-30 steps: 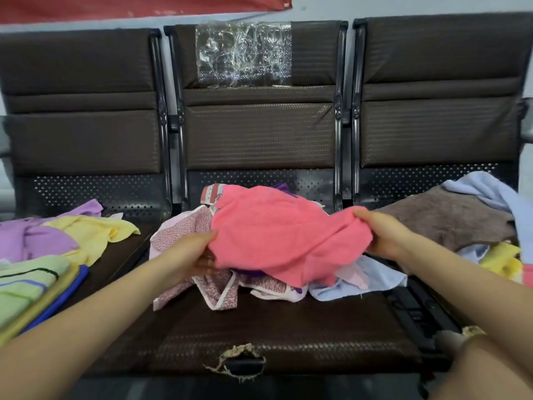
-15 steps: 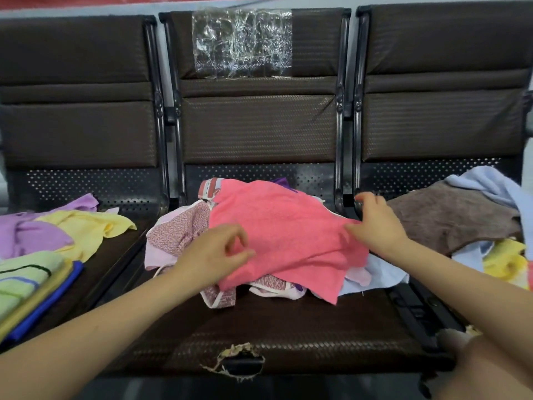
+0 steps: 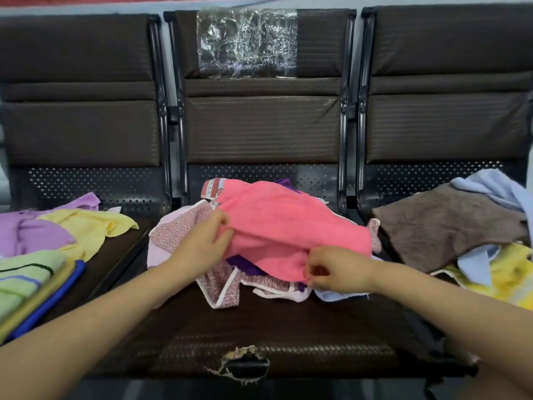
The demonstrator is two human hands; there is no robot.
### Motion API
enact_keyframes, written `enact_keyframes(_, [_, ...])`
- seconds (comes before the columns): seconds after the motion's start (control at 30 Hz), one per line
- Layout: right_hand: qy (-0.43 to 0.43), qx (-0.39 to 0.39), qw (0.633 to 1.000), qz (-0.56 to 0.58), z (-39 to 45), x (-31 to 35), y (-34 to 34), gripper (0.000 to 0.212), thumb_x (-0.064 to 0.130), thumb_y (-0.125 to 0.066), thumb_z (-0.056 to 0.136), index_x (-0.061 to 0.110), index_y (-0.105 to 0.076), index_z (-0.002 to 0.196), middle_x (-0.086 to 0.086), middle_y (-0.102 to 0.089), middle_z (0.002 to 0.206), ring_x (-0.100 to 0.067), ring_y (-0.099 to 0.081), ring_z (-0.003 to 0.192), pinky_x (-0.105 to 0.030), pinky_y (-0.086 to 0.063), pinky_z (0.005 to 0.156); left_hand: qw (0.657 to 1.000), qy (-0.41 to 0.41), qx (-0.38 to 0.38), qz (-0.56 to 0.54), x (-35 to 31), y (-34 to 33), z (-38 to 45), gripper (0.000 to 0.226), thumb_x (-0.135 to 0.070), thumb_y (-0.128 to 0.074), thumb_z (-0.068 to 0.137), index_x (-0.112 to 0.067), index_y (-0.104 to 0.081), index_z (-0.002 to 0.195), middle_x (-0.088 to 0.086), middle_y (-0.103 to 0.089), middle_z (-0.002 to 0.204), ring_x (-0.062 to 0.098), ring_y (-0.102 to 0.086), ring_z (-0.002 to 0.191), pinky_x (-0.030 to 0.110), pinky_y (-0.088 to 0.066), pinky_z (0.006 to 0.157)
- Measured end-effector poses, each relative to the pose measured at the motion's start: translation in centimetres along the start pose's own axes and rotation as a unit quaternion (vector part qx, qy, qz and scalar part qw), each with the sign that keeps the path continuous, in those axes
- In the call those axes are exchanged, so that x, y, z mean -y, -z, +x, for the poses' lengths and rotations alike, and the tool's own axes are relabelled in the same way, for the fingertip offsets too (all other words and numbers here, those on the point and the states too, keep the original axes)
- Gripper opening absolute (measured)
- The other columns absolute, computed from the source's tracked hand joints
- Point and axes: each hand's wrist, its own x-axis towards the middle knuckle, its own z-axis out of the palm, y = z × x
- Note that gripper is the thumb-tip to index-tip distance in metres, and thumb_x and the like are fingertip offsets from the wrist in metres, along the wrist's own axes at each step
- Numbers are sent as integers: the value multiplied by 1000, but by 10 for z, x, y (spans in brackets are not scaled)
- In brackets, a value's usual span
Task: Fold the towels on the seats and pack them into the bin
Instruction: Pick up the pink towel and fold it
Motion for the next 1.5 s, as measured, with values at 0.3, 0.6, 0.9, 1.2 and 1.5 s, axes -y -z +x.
enact_keyframes(0.3, [-94, -269, 690, 666, -9, 7, 55, 19, 15, -47, 97, 10, -62, 85, -4, -61, 80, -13, -56, 78, -26, -46, 72, 980, 198, 24, 16, 41, 31, 12, 7, -24, -58, 92, -23, -61, 98, 4, -64, 101, 17, -56, 84, 30, -45, 73])
enact_keyframes(0.6, [-142, -254, 735, 612, -2, -4, 51, 15, 13, -52, 96, 6, -65, 95, -5, -66, 84, -13, -61, 74, -22, -50, 65, 986, -102, 65, 117, -24, -21, -12, 47, -61, -47, 87, -30, -55, 121, -14, -55, 113, 3, -51, 101, 25, -46, 87])
enact_keyframes(0.9, [-92, -221, 740, 629, 3, -6, 56, 21, 16, -54, 94, 0, -64, 104, -7, -67, 88, -15, -63, 78, -20, -53, 65, 958, -67, 24, 277, -44, -63, -4, 42, -53, -42, 90, -23, -48, 119, -1, -54, 112, 21, -53, 101, 38, -40, 93])
enact_keyframes(1.2, [-171, -306, 706, 615, 4, -62, 53, 22, 15, -54, 94, 2, -68, 106, -15, -66, 104, -23, -59, 93, -33, -47, 77, 982, -124, -65, 127, -27, -25, 15, 24, -26, -46, 97, -21, -69, 99, -9, -67, 95, 9, -57, 85, 31, -45, 85])
enact_keyframes(1.5, [-176, -261, 734, 602, 12, -62, 45, 16, 13, -54, 94, 4, -68, 96, -12, -67, 93, -21, -60, 85, -33, -47, 75, 938, -263, -14, 225, -30, -59, 1, 34, -46, -50, 86, -25, -57, 112, -7, -56, 102, 12, -53, 89, 26, -46, 71])
